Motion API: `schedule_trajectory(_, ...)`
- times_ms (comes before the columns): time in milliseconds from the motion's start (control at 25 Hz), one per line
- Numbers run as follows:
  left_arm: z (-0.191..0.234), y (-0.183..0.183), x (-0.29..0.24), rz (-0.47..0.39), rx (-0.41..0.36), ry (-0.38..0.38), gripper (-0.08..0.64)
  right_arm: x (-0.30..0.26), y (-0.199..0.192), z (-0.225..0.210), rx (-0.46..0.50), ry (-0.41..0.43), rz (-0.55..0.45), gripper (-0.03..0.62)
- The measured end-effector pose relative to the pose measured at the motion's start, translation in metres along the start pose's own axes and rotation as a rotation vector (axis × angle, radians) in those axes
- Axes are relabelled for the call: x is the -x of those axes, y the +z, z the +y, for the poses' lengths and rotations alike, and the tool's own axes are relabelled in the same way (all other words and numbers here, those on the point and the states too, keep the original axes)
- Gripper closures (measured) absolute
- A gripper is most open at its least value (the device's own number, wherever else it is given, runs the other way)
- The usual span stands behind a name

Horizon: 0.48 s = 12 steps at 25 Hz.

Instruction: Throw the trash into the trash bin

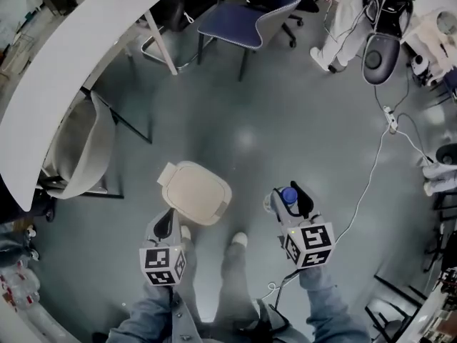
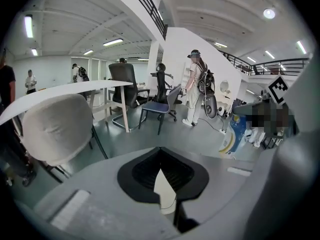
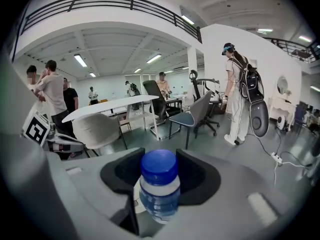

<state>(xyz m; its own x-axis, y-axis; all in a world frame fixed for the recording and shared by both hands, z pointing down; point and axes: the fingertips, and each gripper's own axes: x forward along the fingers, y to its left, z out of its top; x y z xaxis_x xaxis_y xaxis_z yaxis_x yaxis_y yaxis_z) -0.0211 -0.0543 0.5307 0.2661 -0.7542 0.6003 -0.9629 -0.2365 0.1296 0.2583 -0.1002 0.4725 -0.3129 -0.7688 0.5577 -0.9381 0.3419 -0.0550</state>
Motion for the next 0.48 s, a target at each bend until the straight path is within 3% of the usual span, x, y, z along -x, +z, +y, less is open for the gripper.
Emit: schedule_trajectory(480,-0.032,-0.099,-0.073,0.074,0.029,-0.02,0.549,-0.061,-0.103,-0.002,-0.084,0.016,0.053,0.394)
